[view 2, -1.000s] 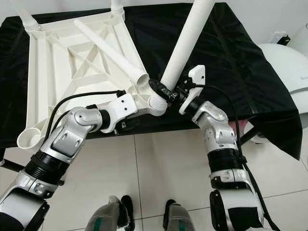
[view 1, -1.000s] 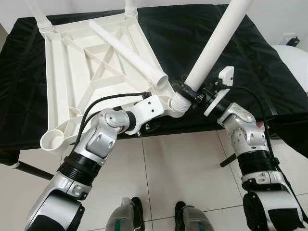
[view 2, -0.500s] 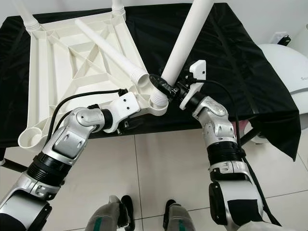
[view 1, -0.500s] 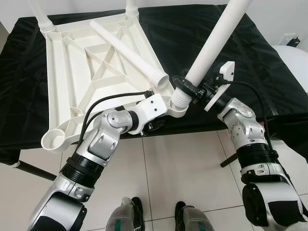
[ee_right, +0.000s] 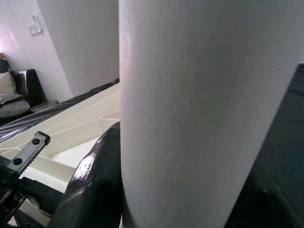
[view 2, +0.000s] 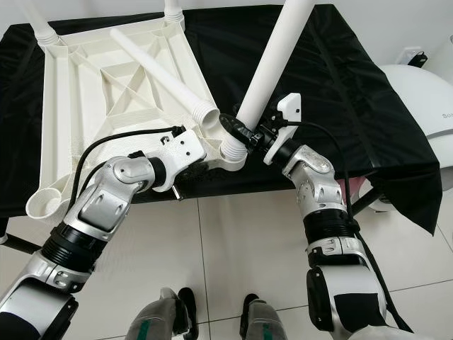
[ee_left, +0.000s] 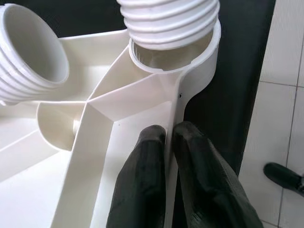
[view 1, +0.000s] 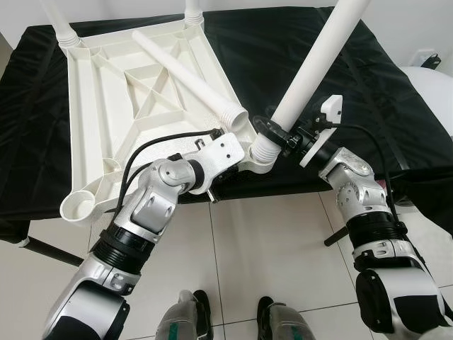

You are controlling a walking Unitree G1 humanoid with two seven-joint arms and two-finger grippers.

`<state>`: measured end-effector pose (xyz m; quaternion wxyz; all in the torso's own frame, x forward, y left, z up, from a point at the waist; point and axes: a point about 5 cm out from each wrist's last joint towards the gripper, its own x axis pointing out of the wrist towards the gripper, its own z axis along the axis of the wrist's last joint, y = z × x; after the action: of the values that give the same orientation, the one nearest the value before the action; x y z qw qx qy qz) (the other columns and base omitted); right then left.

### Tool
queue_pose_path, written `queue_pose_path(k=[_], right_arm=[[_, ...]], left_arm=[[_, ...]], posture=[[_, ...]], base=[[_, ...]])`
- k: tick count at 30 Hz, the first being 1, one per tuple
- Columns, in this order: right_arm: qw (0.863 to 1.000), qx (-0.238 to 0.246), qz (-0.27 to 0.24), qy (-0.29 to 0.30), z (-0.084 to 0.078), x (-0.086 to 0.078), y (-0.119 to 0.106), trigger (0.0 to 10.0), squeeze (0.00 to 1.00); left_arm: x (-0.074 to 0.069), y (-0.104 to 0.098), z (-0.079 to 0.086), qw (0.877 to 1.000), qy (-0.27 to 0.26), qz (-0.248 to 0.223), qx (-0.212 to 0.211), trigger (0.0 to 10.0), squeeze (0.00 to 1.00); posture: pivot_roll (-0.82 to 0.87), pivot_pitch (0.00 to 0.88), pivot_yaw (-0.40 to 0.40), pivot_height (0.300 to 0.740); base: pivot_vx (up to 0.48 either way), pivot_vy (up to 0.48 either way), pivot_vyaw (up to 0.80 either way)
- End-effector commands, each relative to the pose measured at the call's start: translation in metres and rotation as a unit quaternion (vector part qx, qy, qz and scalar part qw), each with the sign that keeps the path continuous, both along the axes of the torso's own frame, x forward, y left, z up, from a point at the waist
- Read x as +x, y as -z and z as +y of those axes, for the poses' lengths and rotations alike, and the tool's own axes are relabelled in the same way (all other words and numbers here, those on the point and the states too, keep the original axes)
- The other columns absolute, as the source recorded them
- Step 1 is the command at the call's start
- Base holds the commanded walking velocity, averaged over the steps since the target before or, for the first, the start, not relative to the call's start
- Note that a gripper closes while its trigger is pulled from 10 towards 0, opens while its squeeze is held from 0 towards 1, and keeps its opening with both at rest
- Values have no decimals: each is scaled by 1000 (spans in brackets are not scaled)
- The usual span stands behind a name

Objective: Building children table

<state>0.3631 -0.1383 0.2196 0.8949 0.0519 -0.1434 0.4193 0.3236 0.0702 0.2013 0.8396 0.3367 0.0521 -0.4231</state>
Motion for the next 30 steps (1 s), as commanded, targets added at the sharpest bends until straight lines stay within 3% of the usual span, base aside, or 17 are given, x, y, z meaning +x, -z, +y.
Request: queue_pose_path(k=[1, 16, 17, 18, 30], right_arm=[[1000, -3, -13, -4, 0, 0, -4, 10000, 0], [1000, -11, -18, -6, 1, 1, -4, 10000, 0], [1000, -13, -19, -7, 1, 0, -4, 10000, 0], [1000, -15, -19, -7, 1, 0, -4, 10000, 0], [999, -41, -9, -6, -4, 1, 5, 10000, 0]], left_arm=[[-5, 15, -4, 999, 20, 33, 13, 9686, 0], [-4, 27, -3, 998, 18, 55, 40, 10000, 0], [-4, 28, -3, 997, 19, 55, 41, 9608, 0], [-4, 28, -3, 997, 19, 55, 41, 10000, 0], [-5, 25, -4, 997, 23, 49, 49, 10000, 0]], posture=[[-122, 194, 30, 740], [-126, 189, 32, 740], [-126, 189, 32, 740], [-126, 189, 32, 740], [-126, 189, 32, 740]], base=[[0, 0, 0], [0, 0, 0], [0, 0, 0], [0, 0, 0], [0, 0, 0]])
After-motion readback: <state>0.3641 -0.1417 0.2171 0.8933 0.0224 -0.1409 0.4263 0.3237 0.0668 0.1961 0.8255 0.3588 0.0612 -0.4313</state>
